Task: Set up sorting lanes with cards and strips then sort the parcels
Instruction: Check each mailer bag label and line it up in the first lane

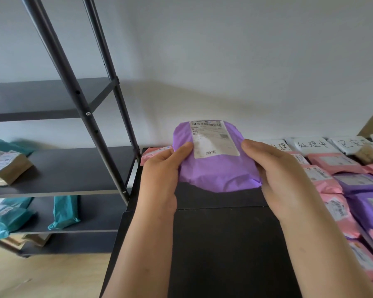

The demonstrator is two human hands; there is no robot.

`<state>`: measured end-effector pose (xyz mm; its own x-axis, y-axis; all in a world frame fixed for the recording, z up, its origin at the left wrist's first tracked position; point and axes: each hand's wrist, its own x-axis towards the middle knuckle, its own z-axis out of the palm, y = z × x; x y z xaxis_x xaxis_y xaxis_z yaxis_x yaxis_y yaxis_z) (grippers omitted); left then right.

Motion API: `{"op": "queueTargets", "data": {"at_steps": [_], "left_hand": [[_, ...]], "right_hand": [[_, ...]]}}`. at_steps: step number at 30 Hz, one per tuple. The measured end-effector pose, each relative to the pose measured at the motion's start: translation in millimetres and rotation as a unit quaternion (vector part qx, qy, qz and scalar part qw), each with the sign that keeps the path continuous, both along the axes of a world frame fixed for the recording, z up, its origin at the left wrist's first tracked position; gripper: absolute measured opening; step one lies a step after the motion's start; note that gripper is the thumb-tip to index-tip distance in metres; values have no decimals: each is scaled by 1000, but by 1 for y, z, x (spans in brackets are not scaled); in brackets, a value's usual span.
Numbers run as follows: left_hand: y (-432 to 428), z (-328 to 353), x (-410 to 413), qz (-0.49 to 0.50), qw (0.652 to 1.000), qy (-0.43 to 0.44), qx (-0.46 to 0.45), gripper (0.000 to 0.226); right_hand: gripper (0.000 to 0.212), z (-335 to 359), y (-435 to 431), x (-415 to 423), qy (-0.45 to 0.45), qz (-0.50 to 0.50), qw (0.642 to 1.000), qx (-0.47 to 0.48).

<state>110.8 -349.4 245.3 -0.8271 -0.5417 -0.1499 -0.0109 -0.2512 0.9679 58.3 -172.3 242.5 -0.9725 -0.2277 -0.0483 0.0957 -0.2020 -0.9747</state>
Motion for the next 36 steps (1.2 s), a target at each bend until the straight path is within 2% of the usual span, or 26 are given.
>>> {"op": "queueTargets", "data": {"at_steps": [5, 12, 16, 19, 21, 24, 27, 30, 36], "left_hand": [[1, -9, -10, 8, 998, -32, 55, 13], [5, -12, -13, 12, 999, -25, 36, 18], [9, -10, -10, -33, 999, -13, -30, 37], [10, -10, -7, -77, 993, -6, -89, 15], [10, -11, -4, -112, 986, 5, -120, 5], [6, -12, -2, -146, 975, 5, -169, 13], [5, -11, 0, -139, 980, 27, -138, 24], [7, -9, 2, -102, 988, 63, -98, 23], [14, -4, 9, -68, 988, 111, -79, 22]], "right_hand": [[21, 1, 1, -2, 15, -14, 999, -48], [13, -4, 8, -7, -11, -14, 998, -54], [18, -7, 13, -10, -12, -33, 999, -10], [8, -7, 18, -10, -14, -43, 999, 3], [10, -8, 21, -9, 6, -49, 998, 30], [17, -11, 24, -9, 55, -68, 992, 96], [17, -13, 26, -9, 77, -82, 985, 128], [16, -16, 25, -7, 103, -77, 980, 150], [9, -19, 29, -6, 115, -77, 976, 170]]}}
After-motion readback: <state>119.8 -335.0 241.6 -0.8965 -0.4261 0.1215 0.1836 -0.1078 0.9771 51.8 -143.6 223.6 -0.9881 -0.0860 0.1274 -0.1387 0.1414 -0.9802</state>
